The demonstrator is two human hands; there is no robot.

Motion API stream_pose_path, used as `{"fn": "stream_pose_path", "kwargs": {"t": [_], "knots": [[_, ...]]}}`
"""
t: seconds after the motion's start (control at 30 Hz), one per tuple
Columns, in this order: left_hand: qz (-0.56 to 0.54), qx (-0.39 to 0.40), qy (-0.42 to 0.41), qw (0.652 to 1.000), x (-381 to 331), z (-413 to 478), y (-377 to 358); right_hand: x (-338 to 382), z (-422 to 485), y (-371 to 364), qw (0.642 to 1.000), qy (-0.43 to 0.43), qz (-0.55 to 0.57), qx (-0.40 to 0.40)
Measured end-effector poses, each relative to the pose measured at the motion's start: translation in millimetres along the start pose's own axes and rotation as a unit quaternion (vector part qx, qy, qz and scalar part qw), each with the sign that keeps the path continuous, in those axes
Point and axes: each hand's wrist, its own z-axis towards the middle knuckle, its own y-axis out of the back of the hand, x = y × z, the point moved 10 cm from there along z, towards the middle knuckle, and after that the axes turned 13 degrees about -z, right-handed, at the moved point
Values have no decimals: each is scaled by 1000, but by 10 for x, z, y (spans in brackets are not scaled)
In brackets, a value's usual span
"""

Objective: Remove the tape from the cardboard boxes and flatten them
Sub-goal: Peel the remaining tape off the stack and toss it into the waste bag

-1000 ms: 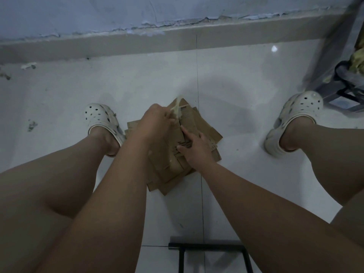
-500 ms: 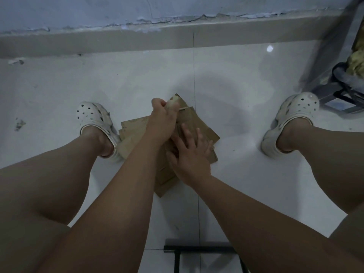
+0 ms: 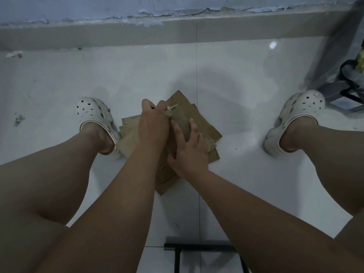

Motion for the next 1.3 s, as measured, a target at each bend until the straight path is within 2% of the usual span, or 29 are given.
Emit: {"fn": "stream_pose_path", "kwargs": {"t": [0.07,0.17,0.33,0.43,0.53,0.6,0.67,0.7,0.77,0.8,0.83,0.93,1.03,1.07,1.1,1.13,1.2,1.23,1.3], "knots": [[-14,35,-17,999,-28,67,-12,-41,-5,-47,1000,-11,-1,10],[24,96,-46,994,-78,193,-46,-101,17,-102,999,-24,-1,24],[-39,114,-19,993,-19,250,7,-165,13,-54,1000,-30,1,7],[-97,101,26,990,62,258,10,-240,13,9,1000,-23,15,-6],[-170,60,125,976,272,247,-2,-309,30,38,999,-26,39,-13],[-267,31,200,942,405,205,-50,-337,57,50,997,-31,62,-16],[-379,-9,257,889,478,131,-97,-356,91,47,997,-30,68,-12],[-441,-38,283,850,516,74,-118,-366,102,37,997,-29,66,-8],[-561,-89,339,750,565,-60,-178,-365,108,12,998,-28,54,-4],[-584,-108,364,718,592,-111,-187,-346,104,-2,999,-26,44,-5],[-586,-119,379,706,615,-135,-183,-318,96,-18,999,-21,35,-5],[-564,-116,387,720,603,-147,-161,-256,92,-86,1000,-14,14,5],[-519,-65,353,776,462,-139,-172,-255,116,-126,1000,-16,7,18],[-533,-79,349,767,479,-151,-190,-260,122,-132,1000,-17,5,22],[-579,-117,360,722,547,-190,-208,-260,125,-140,999,-17,2,27],[-637,-162,379,651,621,-265,-212,-249,121,-150,999,-15,-2,33],[-742,-228,427,465,776,-406,-324,-194,99,-154,999,-4,-15,39],[-765,-249,444,394,848,-465,-378,-169,82,-148,999,2,-22,37],[-783,-278,445,335,923,-552,-394,-164,61,-135,999,4,-22,34]]}}
